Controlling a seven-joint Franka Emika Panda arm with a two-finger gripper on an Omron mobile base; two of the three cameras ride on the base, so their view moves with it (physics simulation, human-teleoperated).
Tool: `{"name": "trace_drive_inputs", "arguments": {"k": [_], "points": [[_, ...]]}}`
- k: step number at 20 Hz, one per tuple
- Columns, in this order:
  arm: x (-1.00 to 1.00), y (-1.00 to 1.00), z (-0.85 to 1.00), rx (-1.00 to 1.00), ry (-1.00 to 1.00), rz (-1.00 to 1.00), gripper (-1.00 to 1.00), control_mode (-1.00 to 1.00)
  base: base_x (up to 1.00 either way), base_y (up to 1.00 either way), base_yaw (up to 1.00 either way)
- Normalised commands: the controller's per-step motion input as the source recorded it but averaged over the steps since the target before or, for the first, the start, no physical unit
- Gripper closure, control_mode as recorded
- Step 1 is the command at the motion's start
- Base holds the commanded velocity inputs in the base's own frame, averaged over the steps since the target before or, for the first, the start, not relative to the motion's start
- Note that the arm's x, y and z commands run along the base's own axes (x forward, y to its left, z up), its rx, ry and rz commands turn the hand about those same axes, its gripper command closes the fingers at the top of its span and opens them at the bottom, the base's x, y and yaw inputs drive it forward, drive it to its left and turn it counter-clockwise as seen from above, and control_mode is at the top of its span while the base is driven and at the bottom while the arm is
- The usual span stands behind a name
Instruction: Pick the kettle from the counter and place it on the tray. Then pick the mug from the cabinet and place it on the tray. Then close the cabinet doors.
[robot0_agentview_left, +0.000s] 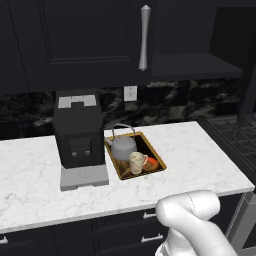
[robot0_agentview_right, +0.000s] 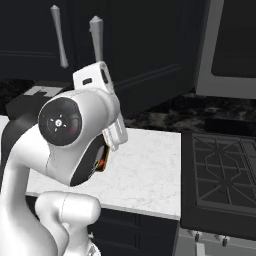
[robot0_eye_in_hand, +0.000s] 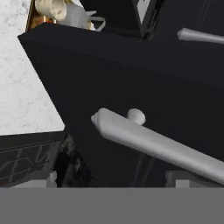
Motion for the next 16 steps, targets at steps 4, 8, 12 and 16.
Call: {"name": "trace_drive_inputs", "arguments": {"k": [4,8,12,16], "points": [[0.55,0.6,-0.02,0.0,0.0,0.16,-1.0,-1.0,0.0,0.0,0.0],[0.67,0.49,0.0,0.0,0.0,0.1,-1.0,-1.0,0.0,0.0,0.0],[0.77,0.41,0.0,0.0,0.0,0.03,-1.0,-1.0,0.0,0.0,0.0],[0.84,0.32,-0.01,0.0,0.0,0.02,-1.0,-1.0,0.0,0.0,0.0]]}}
